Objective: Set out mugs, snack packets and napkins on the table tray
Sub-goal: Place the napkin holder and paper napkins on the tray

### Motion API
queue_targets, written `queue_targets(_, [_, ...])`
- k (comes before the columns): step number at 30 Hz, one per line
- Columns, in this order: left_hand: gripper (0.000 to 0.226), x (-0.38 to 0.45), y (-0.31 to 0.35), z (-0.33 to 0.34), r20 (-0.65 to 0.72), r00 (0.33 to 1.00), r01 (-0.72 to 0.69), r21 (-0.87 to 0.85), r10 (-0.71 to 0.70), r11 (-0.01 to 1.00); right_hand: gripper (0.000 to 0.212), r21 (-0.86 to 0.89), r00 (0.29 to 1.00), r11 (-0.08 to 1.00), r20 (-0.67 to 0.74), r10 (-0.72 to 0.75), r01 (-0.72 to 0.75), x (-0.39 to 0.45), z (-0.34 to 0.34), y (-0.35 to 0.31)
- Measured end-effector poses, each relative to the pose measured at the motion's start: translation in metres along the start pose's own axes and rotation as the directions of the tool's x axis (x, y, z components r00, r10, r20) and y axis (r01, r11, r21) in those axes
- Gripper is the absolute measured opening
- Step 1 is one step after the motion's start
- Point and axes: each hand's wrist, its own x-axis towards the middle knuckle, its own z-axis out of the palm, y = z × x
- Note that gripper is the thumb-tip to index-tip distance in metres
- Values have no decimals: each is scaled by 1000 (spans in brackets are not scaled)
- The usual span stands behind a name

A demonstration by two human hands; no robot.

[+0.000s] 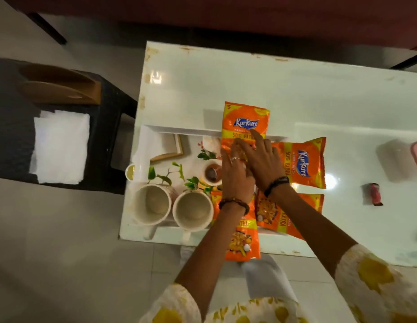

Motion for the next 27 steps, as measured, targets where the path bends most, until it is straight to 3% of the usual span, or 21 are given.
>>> queue_targets(3, [57,-11,13,-28,-13,997,-72,-131,71,989,55,122,993,992,-105,50,-37,-7,-23,-25])
queue_targets(6, [45,-23,23,-68,-100,987,-146,-253,125,956,47,342,965,938,-261,32,61,-13,-47,-60])
queue_targets(10, [33,-16,4,-152,-304,951,-168,-330,64,929,35,577,972,801,-236,-23,159,9,-62,-138])
queue_targets(12, [24,-3,-17,-197,-431,902,-170,-269,40,948,27,656,985,739,-162,-56,150,30,-59,-176])
queue_targets(15, [23,28,-57,-269,-634,772,-78,-163,-44,984,21,719,990,681,-99,-97,139,70,-52,-230])
queue_targets(18, [31,63,-89,-330,-708,688,-45,-262,-160,964,21,716,987,679,-118,-113,164,114,-43,-270])
queue_targets(20, [41,85,-104,-360,-691,696,-16,-290,-198,957,25,713,988,684,-128,-88,153,141,-39,-292])
queue_targets(22, [49,102,-113,-375,-625,760,13,-257,-177,966,30,716,990,684,-129,-63,137,162,-34,-307])
queue_targets(25, [41,121,-119,-388,-529,844,51,-88,-90,995,24,697,991,707,-127,-41,119,181,-29,-320])
queue_targets(27, [31,126,-115,-395,-557,828,51,-43,-66,998,17,664,986,737,-163,-21,125,182,-29,-320])
